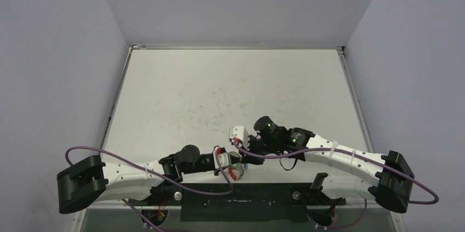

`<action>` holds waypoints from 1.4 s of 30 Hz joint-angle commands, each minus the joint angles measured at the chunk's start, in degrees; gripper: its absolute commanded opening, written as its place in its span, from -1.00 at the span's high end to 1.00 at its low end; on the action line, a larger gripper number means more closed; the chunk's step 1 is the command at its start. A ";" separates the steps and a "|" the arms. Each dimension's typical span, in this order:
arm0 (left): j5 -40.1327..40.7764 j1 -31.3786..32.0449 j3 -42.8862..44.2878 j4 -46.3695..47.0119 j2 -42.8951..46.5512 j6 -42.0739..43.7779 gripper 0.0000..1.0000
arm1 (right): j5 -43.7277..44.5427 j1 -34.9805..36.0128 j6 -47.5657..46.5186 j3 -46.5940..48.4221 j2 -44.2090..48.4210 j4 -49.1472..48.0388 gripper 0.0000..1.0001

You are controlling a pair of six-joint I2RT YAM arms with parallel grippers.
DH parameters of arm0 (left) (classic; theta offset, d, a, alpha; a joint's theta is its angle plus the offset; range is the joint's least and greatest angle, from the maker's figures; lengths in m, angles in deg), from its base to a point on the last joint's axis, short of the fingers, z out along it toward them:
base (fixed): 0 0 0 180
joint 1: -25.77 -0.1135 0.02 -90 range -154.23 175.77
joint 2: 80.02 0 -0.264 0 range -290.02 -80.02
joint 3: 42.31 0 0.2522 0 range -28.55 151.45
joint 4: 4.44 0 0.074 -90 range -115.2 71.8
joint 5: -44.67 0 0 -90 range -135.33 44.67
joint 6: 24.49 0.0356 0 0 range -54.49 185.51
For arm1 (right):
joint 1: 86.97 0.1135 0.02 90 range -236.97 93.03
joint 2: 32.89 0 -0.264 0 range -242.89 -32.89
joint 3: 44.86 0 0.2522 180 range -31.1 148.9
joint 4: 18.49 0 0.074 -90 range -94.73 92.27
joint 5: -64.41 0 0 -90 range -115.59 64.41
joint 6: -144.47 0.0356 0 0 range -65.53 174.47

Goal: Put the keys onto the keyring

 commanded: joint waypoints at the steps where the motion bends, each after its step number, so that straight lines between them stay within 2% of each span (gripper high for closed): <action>1: 0.17 0.30 1.32 2.68 1.83 -0.55 1.00 | -3.07 -1.68 1.61 -0.18 2.16 -7.70 0.61; 4: 0.54 0.30 0.32 3.62 2.55 -1.12 1.00 | -5.63 -4.83 2.81 -2.77 4.62 -11.31 0.25; 7: 0.52 0.30 -1.17 6.02 3.23 -1.36 1.00 | -9.38 -7.29 3.21 -6.28 7.71 -15.94 0.08; 14: -0.81 0.30 -2.98 8.64 5.14 -1.24 1.00 | -17.13 -7.86 2.58 -16.68 15.05 -34.00 0.05; 17: -0.98 0.39 -3.33 8.56 5.85 -1.32 1.00 | -17.69 -7.87 2.11 -18.49 15.63 -36.98 0.07; 21: -0.93 0.39 -3.47 8.32 6.59 -1.32 1.00 | -18.35 -7.83 0.78 -18.59 13.56 -36.59 0.14; 28: -0.80 0.40 -3.45 7.56 7.29 -1.33 1.00 | -17.28 -7.88 -0.50 -18.31 9.82 -35.11 0.50; 32: -0.62 0.39 -3.45 7.25 7.88 -1.32 1.00 | -16.58 -7.88 -1.27 -18.71 9.39 -34.60 0.56; 35: -0.49 0.39 -3.40 6.89 8.23 -1.23 1.00 | -16.54 -7.88 -1.52 -18.70 8.99 -34.47 1.00; 42: 1.24 0.39 -3.30 4.13 9.97 -1.15 0.99 | -14.34 -7.62 -1.23 -15.18 8.35 -28.58 1.00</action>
